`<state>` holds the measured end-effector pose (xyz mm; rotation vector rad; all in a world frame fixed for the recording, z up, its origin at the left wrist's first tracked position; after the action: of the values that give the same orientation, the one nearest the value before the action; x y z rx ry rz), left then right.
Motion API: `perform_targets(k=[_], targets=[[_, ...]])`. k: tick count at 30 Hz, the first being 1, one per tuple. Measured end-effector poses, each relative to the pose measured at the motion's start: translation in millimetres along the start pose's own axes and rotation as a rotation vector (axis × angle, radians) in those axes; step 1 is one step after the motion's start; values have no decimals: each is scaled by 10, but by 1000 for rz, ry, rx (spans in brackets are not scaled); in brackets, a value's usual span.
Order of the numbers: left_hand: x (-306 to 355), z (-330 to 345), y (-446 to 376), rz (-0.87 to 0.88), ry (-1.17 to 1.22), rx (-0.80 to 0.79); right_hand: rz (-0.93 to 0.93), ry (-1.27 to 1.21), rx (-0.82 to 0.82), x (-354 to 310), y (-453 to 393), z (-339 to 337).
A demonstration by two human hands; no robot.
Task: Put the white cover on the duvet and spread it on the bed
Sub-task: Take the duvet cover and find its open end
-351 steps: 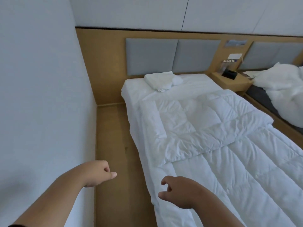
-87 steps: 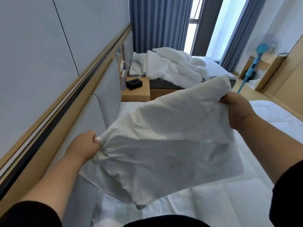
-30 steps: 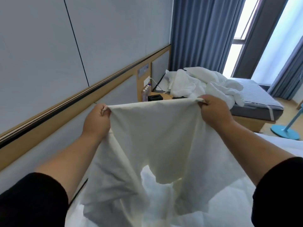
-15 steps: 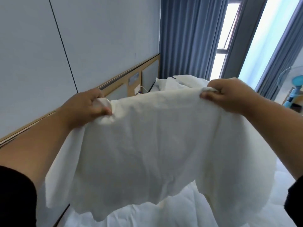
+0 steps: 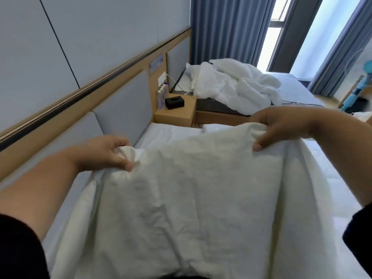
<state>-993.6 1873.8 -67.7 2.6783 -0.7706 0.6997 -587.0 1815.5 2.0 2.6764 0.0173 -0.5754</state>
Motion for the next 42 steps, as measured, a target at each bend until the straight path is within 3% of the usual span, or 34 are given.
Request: perform_targets(k=[5,7,9,12,16,19,22,24,26,28,31,33,38,40,42], targets=[[-923,1347,-299,-100,-70,-175,242,156,-55,757,-1011,1220],[-1271,2003,-241,-193,-29,-189,336,82,-31,1112,-1280,1923],[-1585,2583,-123,-309,-7,-317,476,19,-8,1457,-1398,2622],[-1999,3221,165,-440,-44,-575,627,80,-164,1743,-1365,3588],[-2338,3590,573,-579,53,-576,642,110,-323,1688,-1345,4342],[-2592,3730,722,-613,7,-482,718,39,-254,1691,-1549,4458],[-2781,3821,680,-566,-38,-415,1009,-52,-97,1857,-1600,4513],[-2884,3857,624,-551,-15,-380,1257,-156,-95,1979,-1467,4660],[-3000,3833,603,-594,-9,-347,1368,-250,-173,2023,-1255,4941],[-3104,3805,598,-618,-13,-348,1352,-177,-258,1999,-1050,5152],[-3123,3784,558,-585,-12,-448,1223,-27,-257,2002,-943,5246],[-2999,3746,480,-587,55,-433,1173,18,-265,2004,-965,5177],[-2956,3278,97,-858,348,-88,1116,83,-146,2230,-923,4567],[-3044,2795,-237,-812,219,-31,1073,162,-60,2365,-925,4013],[-2991,2250,-654,-647,-51,-110,1025,238,31,2429,-983,3396]])
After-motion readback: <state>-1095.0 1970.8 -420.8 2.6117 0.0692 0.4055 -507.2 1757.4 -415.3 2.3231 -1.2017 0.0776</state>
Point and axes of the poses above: each hand's wrist, its own y-axis away from the middle knuckle, its own z-axis out of the palm, x = y × z, the point moved 4 cm from there along -y, towards the middle knuckle, and after that the axes turned 9 degrees about z, right-handed, at the moved point
